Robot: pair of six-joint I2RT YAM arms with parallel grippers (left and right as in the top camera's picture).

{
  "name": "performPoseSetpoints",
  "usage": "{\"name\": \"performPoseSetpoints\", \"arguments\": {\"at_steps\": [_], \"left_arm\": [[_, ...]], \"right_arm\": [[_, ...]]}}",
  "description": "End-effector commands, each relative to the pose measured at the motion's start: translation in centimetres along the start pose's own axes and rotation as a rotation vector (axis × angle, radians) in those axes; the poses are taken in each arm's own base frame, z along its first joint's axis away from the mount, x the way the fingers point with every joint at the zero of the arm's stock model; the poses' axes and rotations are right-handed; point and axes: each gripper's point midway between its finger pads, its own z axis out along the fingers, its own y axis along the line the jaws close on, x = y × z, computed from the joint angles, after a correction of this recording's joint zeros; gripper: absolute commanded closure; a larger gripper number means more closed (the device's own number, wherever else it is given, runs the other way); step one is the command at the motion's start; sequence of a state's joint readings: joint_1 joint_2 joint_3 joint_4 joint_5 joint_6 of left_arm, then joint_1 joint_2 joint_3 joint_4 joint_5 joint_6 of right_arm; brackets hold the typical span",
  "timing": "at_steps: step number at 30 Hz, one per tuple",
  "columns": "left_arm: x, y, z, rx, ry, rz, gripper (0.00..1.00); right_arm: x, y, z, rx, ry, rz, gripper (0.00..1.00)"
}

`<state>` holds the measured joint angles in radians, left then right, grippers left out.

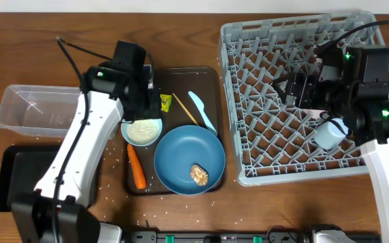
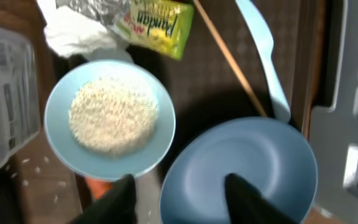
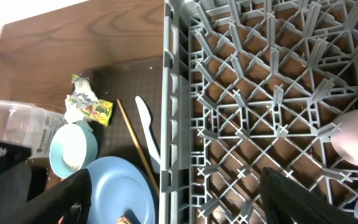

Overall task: Sort waste into correct bins and load items into the dishwasher rack
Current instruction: 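Lower the left gripper to the rice bowl and grasp its rim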

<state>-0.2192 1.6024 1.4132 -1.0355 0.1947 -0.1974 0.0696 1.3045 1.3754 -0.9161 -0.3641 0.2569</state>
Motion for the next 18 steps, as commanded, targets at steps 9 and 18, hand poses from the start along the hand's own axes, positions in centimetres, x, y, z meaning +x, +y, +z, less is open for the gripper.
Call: {"name": "performPoseSetpoints", "arguments": {"at_steps": [9, 18], "left_arm": [[-0.8, 1.3, 6.8, -0.064, 0.104, -0.019, 0.60], [0.6, 2.9, 12.3, -0.131, 0.229, -0.109, 0.68]], "right_arm": [[0.5, 0.0, 0.1, 0.001, 0.022, -0.007, 0.22], [0.6, 0.0, 0.1, 0.002, 0.027, -0.004, 0.21]]}}
